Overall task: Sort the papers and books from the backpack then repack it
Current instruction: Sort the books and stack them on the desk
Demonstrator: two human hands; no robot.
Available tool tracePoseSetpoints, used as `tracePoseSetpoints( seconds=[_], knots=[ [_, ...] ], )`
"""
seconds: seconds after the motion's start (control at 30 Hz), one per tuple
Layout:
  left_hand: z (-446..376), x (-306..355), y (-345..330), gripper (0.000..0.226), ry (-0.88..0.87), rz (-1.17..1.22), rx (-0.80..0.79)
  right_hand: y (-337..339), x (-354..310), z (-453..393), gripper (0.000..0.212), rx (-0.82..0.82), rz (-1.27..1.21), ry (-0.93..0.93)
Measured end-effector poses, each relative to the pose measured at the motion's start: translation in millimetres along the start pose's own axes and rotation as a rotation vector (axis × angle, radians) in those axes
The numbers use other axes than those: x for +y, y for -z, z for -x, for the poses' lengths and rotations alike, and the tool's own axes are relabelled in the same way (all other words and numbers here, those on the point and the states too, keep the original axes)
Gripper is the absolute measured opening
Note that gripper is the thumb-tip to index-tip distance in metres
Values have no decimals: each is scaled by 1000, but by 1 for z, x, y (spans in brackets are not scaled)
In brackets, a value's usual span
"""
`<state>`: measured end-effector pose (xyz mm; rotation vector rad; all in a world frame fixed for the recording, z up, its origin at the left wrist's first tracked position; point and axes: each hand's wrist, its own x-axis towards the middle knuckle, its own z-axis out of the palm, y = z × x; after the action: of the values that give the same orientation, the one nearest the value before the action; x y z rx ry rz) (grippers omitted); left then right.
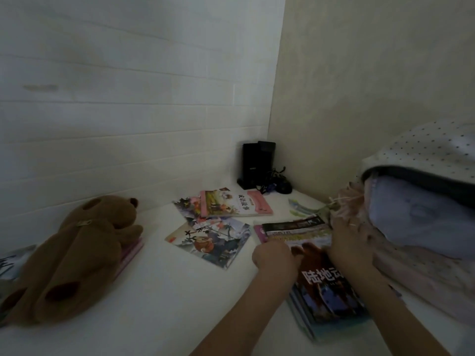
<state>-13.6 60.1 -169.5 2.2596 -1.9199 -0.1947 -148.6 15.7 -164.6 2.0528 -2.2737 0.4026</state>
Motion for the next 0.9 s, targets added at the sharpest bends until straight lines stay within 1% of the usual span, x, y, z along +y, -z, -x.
tracePoseSetpoints(
  seconds=[0.07, 0.13, 0.17, 0.2, 0.23, 0.3, 0.33, 0.4, 0.43, 0.5, 0.53, 0.6, 0.67, 0.73, 0.8, 0.87, 0.9],
  knots=[
    [-6, -9, 11, 45, -49, 11, 61, 12, -20, 2, 42, 137, -51, 142],
    [-12, -30, 24, 43, -25, 81, 209, 18, -44, 0, 32, 234, -127, 291],
    [-17, -47, 28, 46, 12, 82, 260, 19, -56, -2, 31, 235, -175, 353],
    [-20, -64, 32, 50, 59, 52, 254, 17, -69, -5, 31, 196, -221, 405],
    [-23, -83, 33, 58, 111, 12, 181, 11, -82, -9, 33, 132, -260, 449],
    [-30, -121, 29, 75, 209, -26, -16, -6, -109, -16, 41, -3, -296, 510],
    [-34, -139, 24, 77, 239, -13, -52, -15, -122, -20, 46, -44, -300, 525],
    [-39, -170, 14, 76, 274, 36, 9, -31, -148, -28, 61, -103, -308, 517],
    [-40, -180, 10, 77, 287, 54, 54, -38, -160, -33, 73, -152, -288, 500],
    [-42, -192, 7, 83, 291, 72, 96, -48, -181, -42, 97, -287, -191, 473],
    [-44, -195, 5, 85, 283, 73, 96, -54, -189, -45, 104, -348, -156, 464],
    [-48, -198, 4, 85, 273, 62, 105, -65, -201, -51, 111, -433, -136, 459],
    [-54, -200, 2, 84, 263, 66, 118, -73, -206, -58, 111, -486, -119, 463],
    [-57, -204, 1, 83, 247, 67, 112, -76, -208, -65, 109, -479, -113, 465],
    [-60, -206, 1, 82, 230, 70, 100, -77, -207, -63, 104, -410, -124, 466],
    [-64, -208, -1, 81, 224, 94, 120, -80, -209, -53, 93, -271, -104, 464],
    [-66, -209, -2, 78, 222, 122, 143, -84, -210, -47, 82, -189, -76, 473]
  ],
)
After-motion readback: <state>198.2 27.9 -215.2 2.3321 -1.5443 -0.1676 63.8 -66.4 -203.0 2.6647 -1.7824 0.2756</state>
